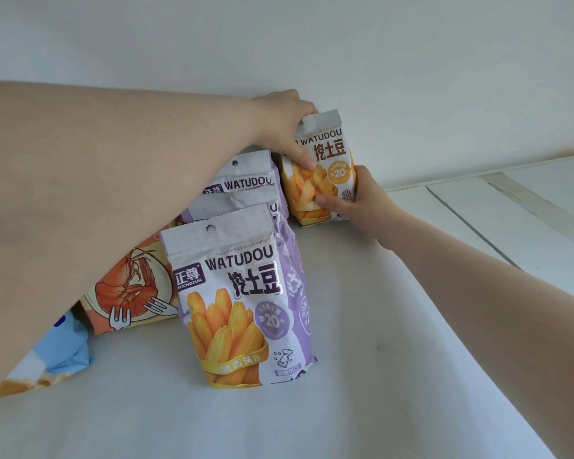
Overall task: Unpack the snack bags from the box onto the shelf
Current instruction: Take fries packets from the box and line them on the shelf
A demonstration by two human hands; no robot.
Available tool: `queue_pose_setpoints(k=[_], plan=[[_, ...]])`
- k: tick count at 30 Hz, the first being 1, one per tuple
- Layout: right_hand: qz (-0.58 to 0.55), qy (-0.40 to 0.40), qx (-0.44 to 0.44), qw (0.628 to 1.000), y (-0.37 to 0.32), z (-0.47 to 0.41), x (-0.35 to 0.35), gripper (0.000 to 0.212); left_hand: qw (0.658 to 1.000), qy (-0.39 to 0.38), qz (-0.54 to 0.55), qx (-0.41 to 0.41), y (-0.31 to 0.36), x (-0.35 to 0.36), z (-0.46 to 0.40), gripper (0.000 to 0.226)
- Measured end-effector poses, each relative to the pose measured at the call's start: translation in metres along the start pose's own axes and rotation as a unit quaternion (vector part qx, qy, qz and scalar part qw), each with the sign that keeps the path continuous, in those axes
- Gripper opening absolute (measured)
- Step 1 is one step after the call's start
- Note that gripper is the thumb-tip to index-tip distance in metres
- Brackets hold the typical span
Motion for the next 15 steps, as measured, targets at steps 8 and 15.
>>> queue_pose_setpoints(k=[8, 15], plan=[[-0.013, 0.008, 0.001, 1.0, -0.004, 0.004, -0.002, 0.094, 1.0, 0.021, 0.018, 0.002, -0.003, -0.005, 0.004, 0.103], [0.046, 0.04, 0.015, 0.998, -0.022, 0.028, -0.017, 0.099, 0.999, 0.032, -0.025, -0.011, 0.006, -0.02, 0.018, 0.104]])
Point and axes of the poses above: each hand's wrist, its own z-axis away from the middle knuckle, its own x-axis out of the palm, y = z × x, the point moved 3 cm from there along -z, towards the middle knuckle, and after that the axes turned 7 degrees about x, right-handed, at the moved point
